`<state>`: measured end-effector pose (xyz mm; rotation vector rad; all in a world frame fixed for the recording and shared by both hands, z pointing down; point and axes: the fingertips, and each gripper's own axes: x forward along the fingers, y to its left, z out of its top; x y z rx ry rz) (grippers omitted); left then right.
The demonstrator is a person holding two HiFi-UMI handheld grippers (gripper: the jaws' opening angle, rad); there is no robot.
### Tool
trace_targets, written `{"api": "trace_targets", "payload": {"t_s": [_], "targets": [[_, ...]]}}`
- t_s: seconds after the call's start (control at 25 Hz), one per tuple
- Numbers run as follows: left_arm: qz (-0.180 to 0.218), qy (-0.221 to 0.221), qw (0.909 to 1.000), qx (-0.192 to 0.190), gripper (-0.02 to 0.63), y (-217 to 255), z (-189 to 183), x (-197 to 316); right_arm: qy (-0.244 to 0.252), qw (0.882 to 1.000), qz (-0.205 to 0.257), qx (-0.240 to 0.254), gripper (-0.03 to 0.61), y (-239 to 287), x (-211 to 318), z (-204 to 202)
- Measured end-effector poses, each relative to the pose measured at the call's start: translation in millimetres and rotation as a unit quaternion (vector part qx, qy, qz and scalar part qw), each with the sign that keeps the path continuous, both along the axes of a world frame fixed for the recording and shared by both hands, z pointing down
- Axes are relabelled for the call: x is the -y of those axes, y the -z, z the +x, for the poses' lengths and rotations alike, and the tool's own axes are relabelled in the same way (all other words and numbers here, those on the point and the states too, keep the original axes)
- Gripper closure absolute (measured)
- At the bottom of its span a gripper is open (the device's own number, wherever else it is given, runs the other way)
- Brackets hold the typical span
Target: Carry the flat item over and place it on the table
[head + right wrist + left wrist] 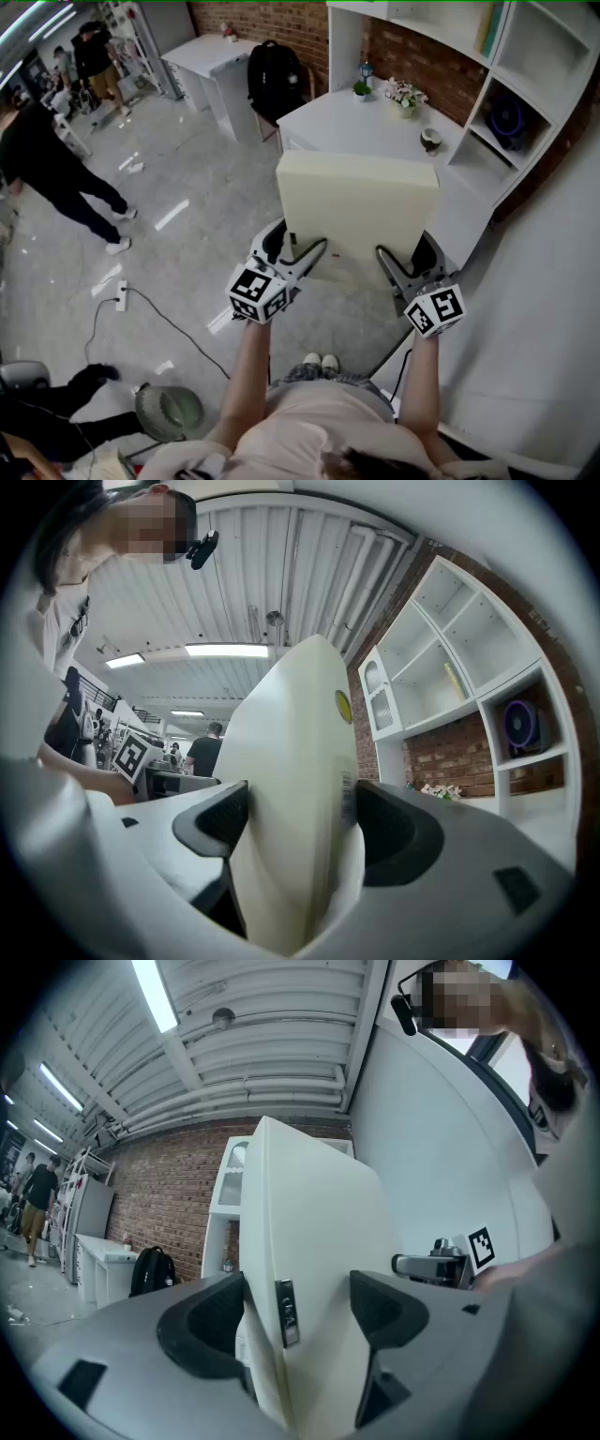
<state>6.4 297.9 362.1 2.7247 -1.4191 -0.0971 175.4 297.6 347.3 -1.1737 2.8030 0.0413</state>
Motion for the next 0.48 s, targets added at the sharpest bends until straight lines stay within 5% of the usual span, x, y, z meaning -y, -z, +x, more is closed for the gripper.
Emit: {"api": "trace_targets", "payload": {"t_s": [0.48], "targets": [[-0.007, -0.001, 0.9999, -0.007, 0.268, -5, -14, -4, -0.002, 1.0, -0.004, -0.003, 0.201, -3, -5, -14]]}}
